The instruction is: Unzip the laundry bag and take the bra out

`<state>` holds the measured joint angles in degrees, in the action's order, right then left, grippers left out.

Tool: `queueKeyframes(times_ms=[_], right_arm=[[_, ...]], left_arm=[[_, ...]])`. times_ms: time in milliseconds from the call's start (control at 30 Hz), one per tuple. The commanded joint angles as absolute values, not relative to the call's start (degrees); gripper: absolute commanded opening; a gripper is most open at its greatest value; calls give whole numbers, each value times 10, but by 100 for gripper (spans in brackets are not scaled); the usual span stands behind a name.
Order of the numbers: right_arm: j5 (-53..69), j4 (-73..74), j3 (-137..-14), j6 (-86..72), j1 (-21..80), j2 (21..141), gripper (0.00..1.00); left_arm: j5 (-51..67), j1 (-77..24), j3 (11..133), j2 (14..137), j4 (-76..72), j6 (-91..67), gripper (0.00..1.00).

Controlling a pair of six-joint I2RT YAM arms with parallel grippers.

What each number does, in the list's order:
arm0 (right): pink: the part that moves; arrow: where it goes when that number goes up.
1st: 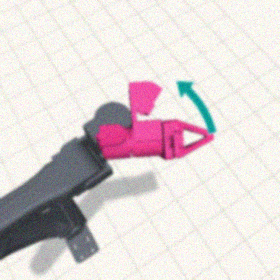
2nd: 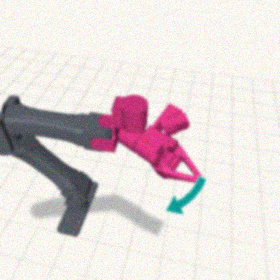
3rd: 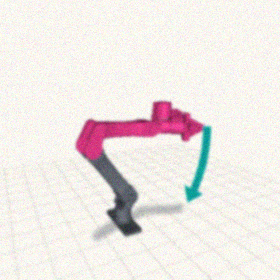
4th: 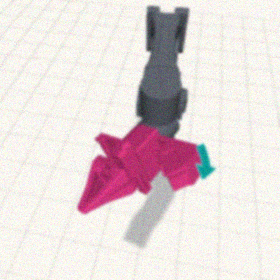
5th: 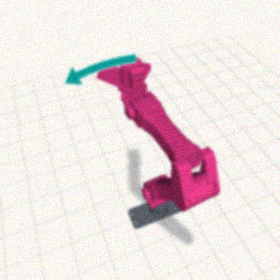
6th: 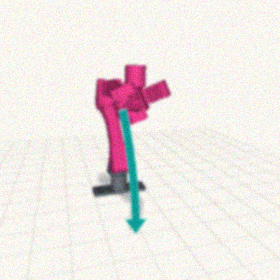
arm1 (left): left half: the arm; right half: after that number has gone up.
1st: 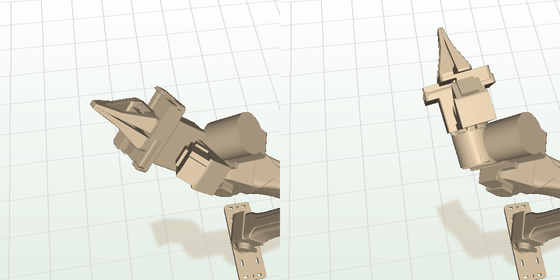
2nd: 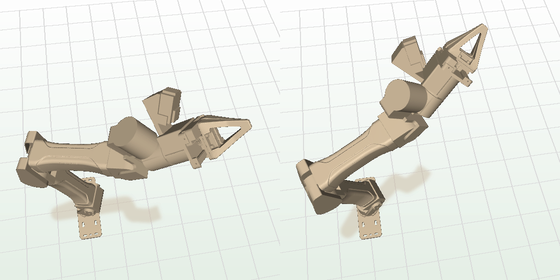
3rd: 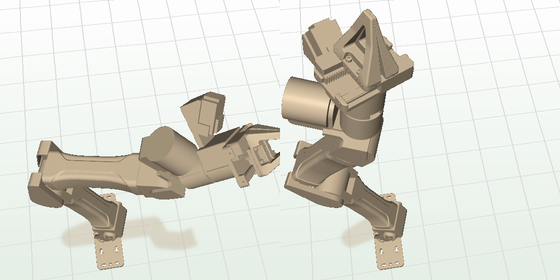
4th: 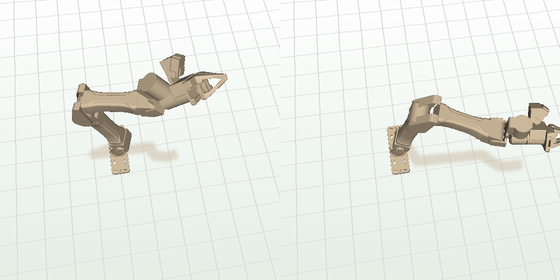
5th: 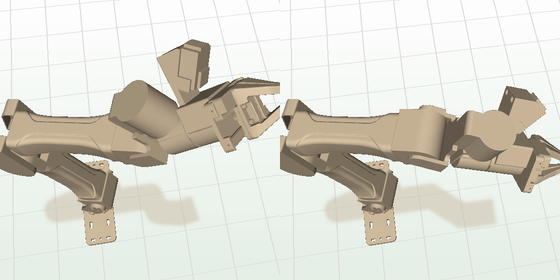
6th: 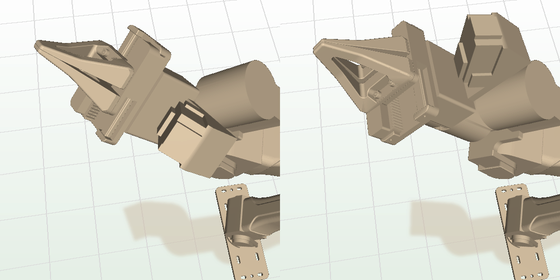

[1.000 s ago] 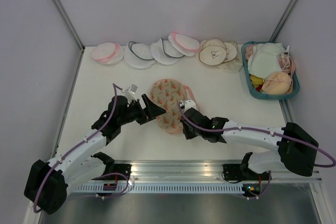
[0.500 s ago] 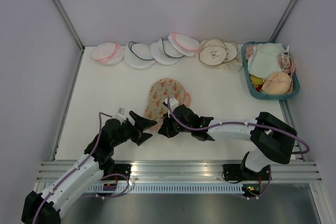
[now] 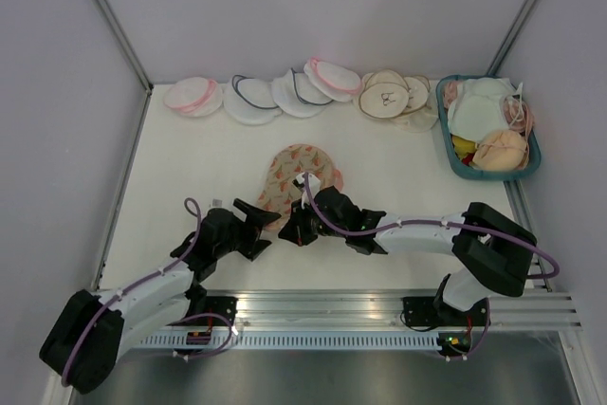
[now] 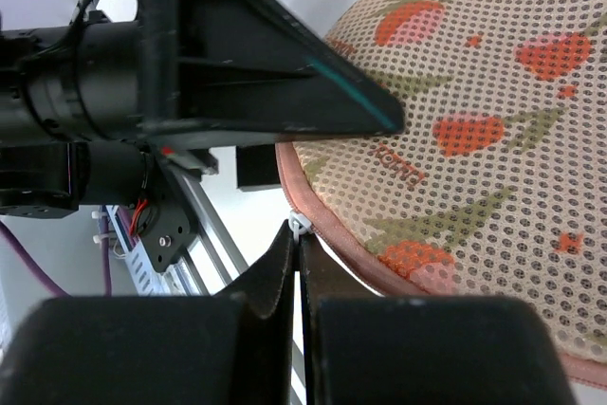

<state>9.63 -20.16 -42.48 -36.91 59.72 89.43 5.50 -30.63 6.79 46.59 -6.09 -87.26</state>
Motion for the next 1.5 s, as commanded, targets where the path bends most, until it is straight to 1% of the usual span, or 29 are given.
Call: queueKeyframes(times_ms=[0, 100, 167, 200, 267, 300, 367, 400, 467, 500, 567, 633, 667, 800, 900, 1033, 1233, 1267, 1333, 1400, 1433, 1467], right_arm=[[91, -215, -432, -364, 599, 867, 0], [68, -177, -430, -342, 598, 841, 0], [65, -157, -430, -337, 598, 835, 1], [68, -148, -430, -332, 599, 833, 0], [73, -138, -429, -332, 599, 833, 1], [74, -132, -426, -329, 599, 835, 0], [78, -127, -423, -328, 599, 836, 0], [78, -118, -422, -326, 599, 836, 0], [81, -104, -424, -316, 599, 839, 1], [80, -86, -427, -315, 599, 842, 0], [65, -62, -432, -302, 599, 846, 0], [25, 18, -456, -297, 599, 861, 0], [-34, 85, -479, -295, 599, 880, 0], [-142, 189, -508, -309, 599, 917, 1], [-178, 202, -505, -330, 593, 920, 0], [-257, 224, -511, -351, 569, 935, 0], [-294, 242, -521, -342, 509, 944, 0], [-296, 244, -522, -338, 501, 937, 1], [-297, 246, -523, -329, 497, 929, 1], [-289, 245, -519, -326, 497, 917, 0], [-286, 246, -516, -323, 497, 906, 0], [-276, 244, -510, -319, 497, 900, 0]], left_arm=[[23, -308, 101, 528, -167, -887, 97], [26, -308, 112, 566, -197, -888, 94], [17, -308, 107, 569, -217, -885, 86], [13, -308, 107, 565, -217, -884, 78], [3, -308, 106, 558, -218, -876, 67], [3, -308, 106, 550, -217, -874, 55], [-12, -308, 107, 543, -209, -869, 42], [-14, -308, 109, 536, -204, -867, 30], [-21, -308, 112, 530, -189, -863, 20], [-23, -307, 112, 528, -185, -861, 10], [-26, -304, 116, 526, -172, -853, 3], [-19, -300, 123, 526, -166, -829, 2], [-14, -291, 130, 527, -157, -817, 2], [37, -259, 146, 540, -150, -740, 2], [104, -229, 168, 570, -144, -669, 2], [236, -195, 212, 627, -117, -568, 2], [375, -154, 303, 712, -54, -417, 2], [383, -146, 317, 723, -29, -401, 2], [406, -142, 354, 759, -30, -355, 2], [399, -139, 400, 792, -24, -333, 2], [396, -139, 409, 829, -38, -331, 3], [394, -139, 427, 849, -76, -344, 14]])
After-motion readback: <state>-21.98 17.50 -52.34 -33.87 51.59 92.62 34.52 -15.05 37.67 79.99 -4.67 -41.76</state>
